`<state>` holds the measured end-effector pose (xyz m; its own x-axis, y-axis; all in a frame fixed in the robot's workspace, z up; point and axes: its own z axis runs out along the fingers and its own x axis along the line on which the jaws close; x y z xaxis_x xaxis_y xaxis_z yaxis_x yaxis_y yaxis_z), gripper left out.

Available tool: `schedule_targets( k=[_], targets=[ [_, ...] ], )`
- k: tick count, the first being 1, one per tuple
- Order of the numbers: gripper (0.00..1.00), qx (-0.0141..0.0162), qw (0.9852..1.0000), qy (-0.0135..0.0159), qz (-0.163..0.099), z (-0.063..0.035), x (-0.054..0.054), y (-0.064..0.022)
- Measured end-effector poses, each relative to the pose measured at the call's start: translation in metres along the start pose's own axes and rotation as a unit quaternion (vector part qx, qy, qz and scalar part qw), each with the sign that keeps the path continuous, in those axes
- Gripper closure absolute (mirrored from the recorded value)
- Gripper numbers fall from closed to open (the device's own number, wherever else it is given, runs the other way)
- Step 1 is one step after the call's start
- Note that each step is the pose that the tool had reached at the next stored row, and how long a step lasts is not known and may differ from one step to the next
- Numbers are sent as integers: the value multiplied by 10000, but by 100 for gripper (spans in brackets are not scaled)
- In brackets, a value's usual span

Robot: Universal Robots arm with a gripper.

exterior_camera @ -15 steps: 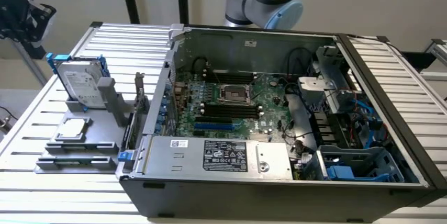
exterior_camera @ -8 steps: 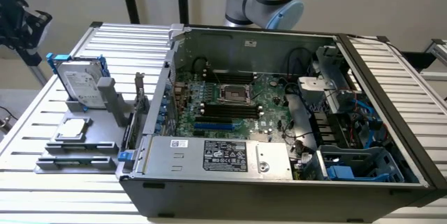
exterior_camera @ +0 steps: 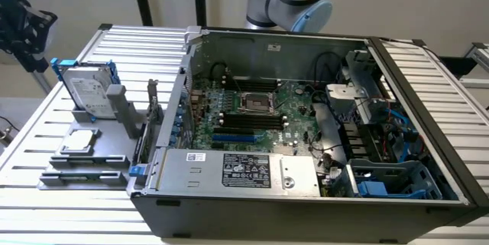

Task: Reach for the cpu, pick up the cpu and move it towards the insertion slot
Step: 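Pick up the cpu and move it towards the insertion slot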

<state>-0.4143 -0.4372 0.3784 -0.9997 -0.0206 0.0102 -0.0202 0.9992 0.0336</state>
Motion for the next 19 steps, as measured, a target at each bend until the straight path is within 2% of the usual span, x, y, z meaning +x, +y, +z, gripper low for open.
schedule_targets(
  k=[1, 4, 5, 7, 8, 10, 11, 12, 19],
  targets=[
    [76, 0, 10000, 0, 0, 0, 0, 0],
    [58, 2, 10000, 0, -3, 5, 6, -1],
    [58, 5, 10000, 0, -4, 7, 9, 0],
    [47, 11, 10000, 0, -9, 12, 16, 0],
    [47, 16, 10000, 1, -11, 16, 19, 0],
    [35, 30, 10000, 1, -15, 26, 25, 0],
    [35, 34, 10000, 1, -16, 32, 27, -1],
    [29, 38, 10000, 1, -17, 42, 29, -1],
    [29, 40, 10000, 1, -17, 167, 57, -4]
  ],
)
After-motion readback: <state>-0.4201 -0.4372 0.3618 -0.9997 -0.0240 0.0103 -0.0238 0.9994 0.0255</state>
